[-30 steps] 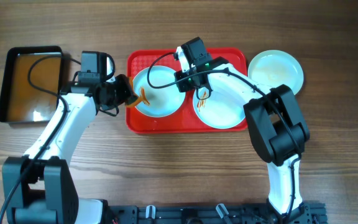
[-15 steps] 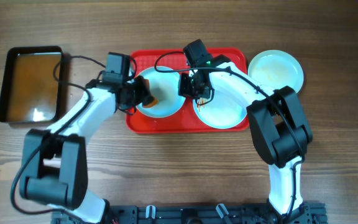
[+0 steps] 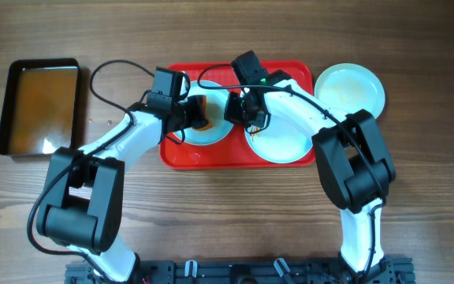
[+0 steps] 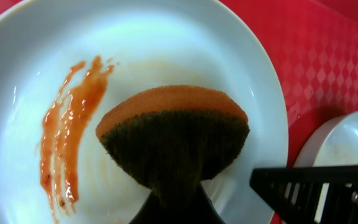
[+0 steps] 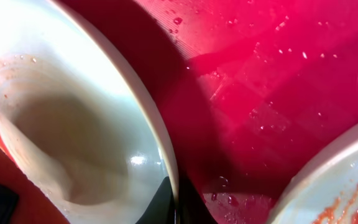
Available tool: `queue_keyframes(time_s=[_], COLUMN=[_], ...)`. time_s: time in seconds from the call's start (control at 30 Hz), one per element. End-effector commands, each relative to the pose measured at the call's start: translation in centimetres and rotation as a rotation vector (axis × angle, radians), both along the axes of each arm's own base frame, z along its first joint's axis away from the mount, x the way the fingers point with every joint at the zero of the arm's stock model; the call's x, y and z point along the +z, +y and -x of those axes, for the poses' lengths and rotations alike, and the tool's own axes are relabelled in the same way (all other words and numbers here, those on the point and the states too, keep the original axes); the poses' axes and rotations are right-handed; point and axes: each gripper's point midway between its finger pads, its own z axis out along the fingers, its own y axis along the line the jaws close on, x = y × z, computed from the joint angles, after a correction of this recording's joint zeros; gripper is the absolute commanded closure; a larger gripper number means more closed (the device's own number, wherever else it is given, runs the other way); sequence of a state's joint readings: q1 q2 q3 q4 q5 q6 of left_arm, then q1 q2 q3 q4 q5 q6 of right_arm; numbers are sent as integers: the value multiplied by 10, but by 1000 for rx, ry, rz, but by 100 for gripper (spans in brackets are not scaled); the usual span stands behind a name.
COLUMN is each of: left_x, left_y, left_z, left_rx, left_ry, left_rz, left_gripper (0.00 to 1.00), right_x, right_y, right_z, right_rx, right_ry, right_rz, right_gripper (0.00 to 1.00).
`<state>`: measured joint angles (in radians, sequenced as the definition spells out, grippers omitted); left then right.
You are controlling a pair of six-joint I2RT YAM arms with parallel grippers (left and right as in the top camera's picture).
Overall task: Clean dirty plates on tray and stack at the side
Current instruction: 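Scrub the upper-left plate with the sponge while the right gripper holds its rim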
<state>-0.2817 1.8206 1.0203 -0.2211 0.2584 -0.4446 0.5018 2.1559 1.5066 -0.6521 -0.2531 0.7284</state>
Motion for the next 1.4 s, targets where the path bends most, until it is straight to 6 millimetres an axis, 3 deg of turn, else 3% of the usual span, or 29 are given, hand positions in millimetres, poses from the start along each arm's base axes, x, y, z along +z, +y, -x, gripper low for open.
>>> queue_keyframes(time_s=[0.0,0.2,0.5,0.57,0.67,0.83,1.0,1.1,1.2,1.3,1.37], left_x=[-7,-8,-31,-38,-45,-32,28,58,45,15,-4], left_y=[-1,-2,0,20,75,106,94,62,38,12,8], left_z=[3,5,9,8,11,5,-19,-25,-25,-25,-26], left_rx=[-154,-126,66,120,206,144,187,128,148,107,93], left_ry=[-54,-32,104,99,75,17,-135,-217,-165,-90,-61], left_rz=[-78,-54,8,-94,-400,-637,-577,-417,-252,-127,-118], left_gripper=[96,96,96,96,96,96,96,96,96,96,96], right_x=[-26,-25,-25,-25,-25,-25,-25,-25,-24,-24,-24], right_y=[-14,-12,-12,-12,-12,-12,-12,-11,-10,-10,-10], right_z=[6,3,2,2,2,2,2,2,0,0,0], right_rx=[89,140,158,158,166,182,183,182,181,182,182], right_ry=[-17,-48,-56,-56,-58,-64,-64,-67,-74,-73,-74], right_rz=[95,94,95,95,96,98,98,97,93,94,93], right_gripper=[96,96,96,96,96,96,96,96,96,96,96])
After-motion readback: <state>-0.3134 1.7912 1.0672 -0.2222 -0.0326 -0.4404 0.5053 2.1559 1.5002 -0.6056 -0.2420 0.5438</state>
